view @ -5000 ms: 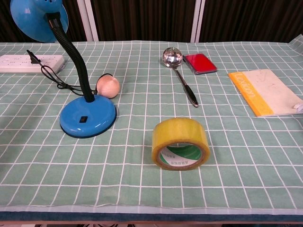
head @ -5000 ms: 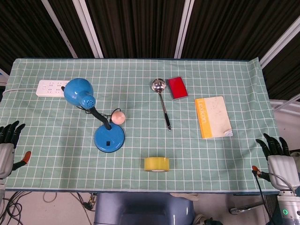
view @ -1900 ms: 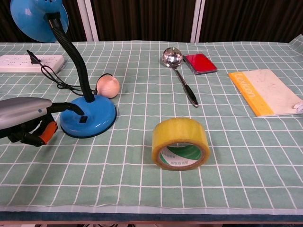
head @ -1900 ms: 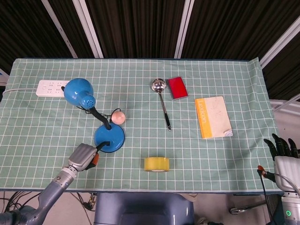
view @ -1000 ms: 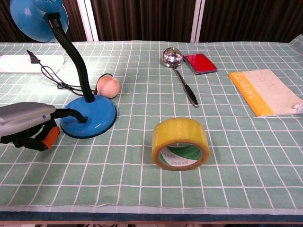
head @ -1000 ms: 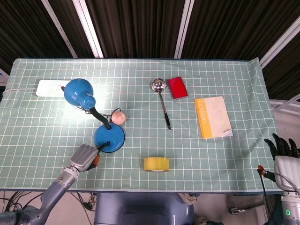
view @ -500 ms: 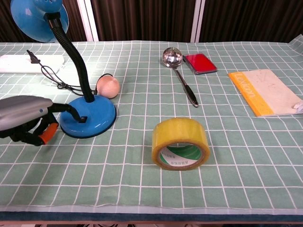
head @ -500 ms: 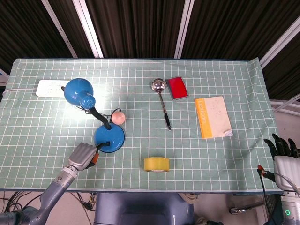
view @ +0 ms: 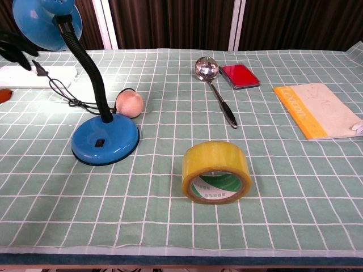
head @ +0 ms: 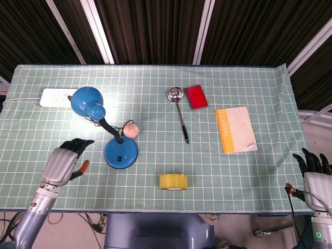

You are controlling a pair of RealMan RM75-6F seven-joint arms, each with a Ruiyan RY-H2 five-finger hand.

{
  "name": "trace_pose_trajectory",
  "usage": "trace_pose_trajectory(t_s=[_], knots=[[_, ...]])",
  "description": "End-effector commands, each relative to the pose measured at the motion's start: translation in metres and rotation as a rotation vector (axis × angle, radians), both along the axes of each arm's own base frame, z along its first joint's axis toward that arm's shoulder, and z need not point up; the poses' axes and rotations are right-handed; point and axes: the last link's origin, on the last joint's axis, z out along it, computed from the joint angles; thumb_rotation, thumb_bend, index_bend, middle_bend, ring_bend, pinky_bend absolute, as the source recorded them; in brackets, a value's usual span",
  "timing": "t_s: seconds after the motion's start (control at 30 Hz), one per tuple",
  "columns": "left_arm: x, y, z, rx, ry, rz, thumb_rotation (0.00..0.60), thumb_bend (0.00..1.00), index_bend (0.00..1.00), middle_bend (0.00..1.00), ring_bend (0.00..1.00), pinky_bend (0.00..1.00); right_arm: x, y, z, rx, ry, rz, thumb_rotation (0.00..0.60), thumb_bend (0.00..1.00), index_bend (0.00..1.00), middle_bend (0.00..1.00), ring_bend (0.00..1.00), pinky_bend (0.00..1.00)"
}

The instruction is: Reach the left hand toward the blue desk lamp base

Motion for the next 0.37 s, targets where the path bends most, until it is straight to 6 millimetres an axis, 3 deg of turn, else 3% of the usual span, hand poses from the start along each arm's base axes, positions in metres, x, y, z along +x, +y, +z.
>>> trace_pose_trajectory(t_s=[0.03,0.17,0.37], knots=[[-0.026,-0.029,0.027,0.047,0.039,0.13,0.6,0.38,0.17,0.17,0.12,0.25,0.0,0.0,0.0,0.002,0.002,0.0,0.6,0.24,0.19,0.1,0.11,0.0],[-0.046,-0.039,0.042,0.119,0.03,0.226,0.6,0.36,0.16,0.11,0.07,0.2,0.001,0.0,-0.001,0.018,-0.008,0.005,0.6,0.24,0.18,0.1,0.11,0.0],[-0.054,-0.038,0.053,0.132,0.003,0.268,0.6,0.34,0.16,0.11,0.07,0.17,0.002,-0.001,-0.002,0.034,-0.003,0.025,0.6,0.24,0.17,0.1,0.11,0.0]])
